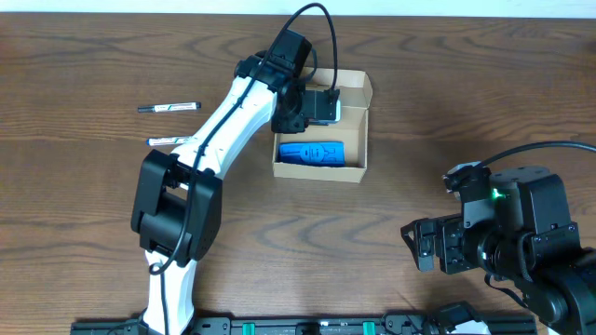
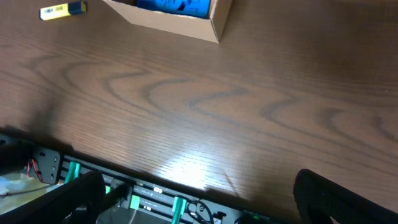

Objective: Pack container
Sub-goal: 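Lower the stapler beside the duster and open the left gripper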

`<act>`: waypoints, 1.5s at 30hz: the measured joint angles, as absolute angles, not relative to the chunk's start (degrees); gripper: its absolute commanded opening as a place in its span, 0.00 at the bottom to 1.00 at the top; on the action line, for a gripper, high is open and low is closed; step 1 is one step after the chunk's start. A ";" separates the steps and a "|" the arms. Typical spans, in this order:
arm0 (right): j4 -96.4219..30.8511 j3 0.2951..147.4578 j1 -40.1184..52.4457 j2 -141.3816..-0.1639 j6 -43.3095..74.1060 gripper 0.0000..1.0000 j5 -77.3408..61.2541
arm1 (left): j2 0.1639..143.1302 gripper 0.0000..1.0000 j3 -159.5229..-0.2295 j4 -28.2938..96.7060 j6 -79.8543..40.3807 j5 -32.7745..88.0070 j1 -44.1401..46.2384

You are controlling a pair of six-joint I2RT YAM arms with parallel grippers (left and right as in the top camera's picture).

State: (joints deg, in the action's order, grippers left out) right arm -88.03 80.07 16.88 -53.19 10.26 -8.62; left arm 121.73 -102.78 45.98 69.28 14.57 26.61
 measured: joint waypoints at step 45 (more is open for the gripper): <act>-88.05 80.05 16.88 -53.19 10.26 0.99 -8.62 | 125.01 0.52 -102.78 45.08 62.74 16.58 26.24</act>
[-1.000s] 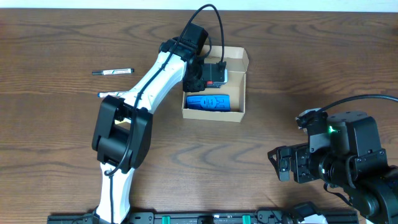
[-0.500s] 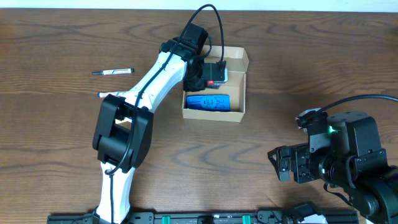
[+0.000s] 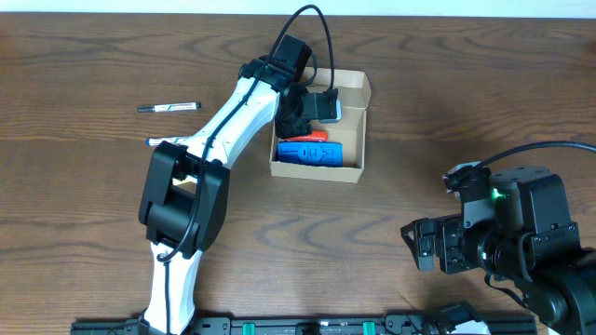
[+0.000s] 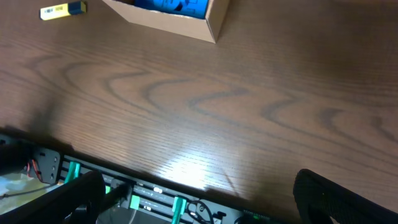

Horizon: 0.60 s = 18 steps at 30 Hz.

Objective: Pack container
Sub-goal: 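Lower the stapler beside the duster and open the left gripper, then move the left gripper toward the tape roller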

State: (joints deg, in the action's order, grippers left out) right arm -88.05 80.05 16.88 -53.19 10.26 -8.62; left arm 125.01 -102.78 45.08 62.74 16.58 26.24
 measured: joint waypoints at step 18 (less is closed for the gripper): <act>-88.03 80.05 16.88 -53.19 10.26 0.99 -8.62 | 95.83 0.95 -102.80 52.45 37.47 11.11 22.00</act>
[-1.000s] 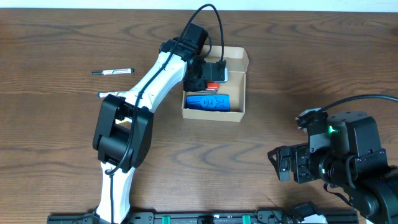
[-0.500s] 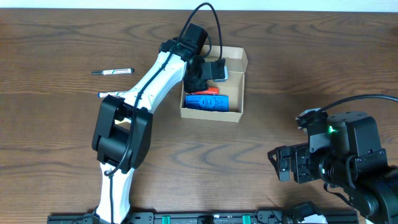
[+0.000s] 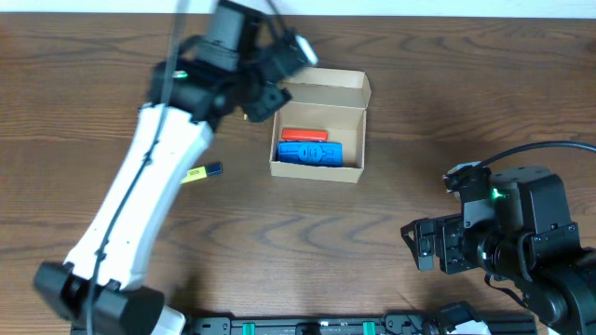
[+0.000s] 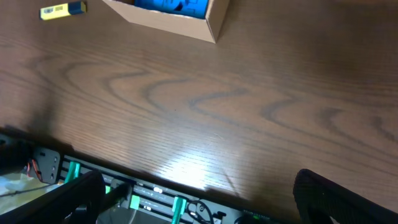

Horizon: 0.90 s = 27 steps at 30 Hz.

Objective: Pack container
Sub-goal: 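Move the left gripper toward the tape roller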

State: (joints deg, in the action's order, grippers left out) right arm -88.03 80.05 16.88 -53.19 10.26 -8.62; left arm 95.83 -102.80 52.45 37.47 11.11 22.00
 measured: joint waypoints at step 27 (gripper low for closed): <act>-88.03 80.05 16.88 -53.19 10.26 0.99 -8.62 | 101.16 0.95 -102.78 52.93 9.58 2.66 10.46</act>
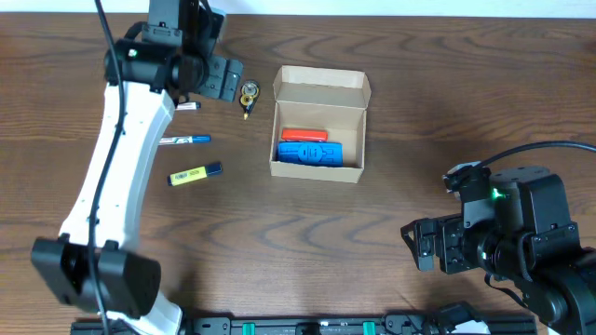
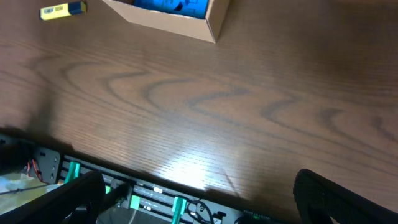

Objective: Pack container
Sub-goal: 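Move the left gripper toward the tape roller, then grasp the correction tape roller with the left gripper and lift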

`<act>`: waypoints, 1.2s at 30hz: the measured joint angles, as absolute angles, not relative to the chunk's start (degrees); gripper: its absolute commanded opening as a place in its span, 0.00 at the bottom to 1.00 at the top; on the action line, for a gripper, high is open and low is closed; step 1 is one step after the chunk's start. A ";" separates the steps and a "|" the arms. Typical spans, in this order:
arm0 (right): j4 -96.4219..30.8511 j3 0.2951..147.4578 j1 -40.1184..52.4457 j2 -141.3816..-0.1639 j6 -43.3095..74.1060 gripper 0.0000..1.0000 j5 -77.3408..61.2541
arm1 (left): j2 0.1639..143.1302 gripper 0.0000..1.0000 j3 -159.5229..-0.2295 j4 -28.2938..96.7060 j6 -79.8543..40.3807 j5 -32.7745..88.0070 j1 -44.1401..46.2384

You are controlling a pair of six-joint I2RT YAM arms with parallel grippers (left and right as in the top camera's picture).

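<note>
An open cardboard box stands mid-table. Inside it lie a red marker-like item and, in front of that, a blue item. My left gripper hovers left of the box's back corner and looks open, right beside a small yellow-and-dark round object. At the lower right my right gripper hangs over bare wood. In the right wrist view its fingers are spread wide and empty, with the box corner at the top.
Left of the box lie a blue-tipped pen, a yellow-and-blue marker and another pen partly under the left arm. A black rail runs along the table's front edge.
My left arm has moved left and away from the box's back-left corner. Its gripper is now beside the small round object. The blue-tipped pen is uncovered. The right arm has not moved.
First my left gripper was down in the back of the box, where only the blue item showed. Then a red item showed under it. Later the gripper was out of the box with the red item left behind the blue one, and now it is left of the box.
</note>
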State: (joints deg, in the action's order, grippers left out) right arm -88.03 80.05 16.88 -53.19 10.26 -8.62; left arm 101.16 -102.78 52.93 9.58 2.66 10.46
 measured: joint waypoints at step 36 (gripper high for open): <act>-88.05 80.05 16.88 -53.19 10.26 0.99 -8.62 | 129.14 0.96 -102.78 34.02 -0.05 -2.15 14.06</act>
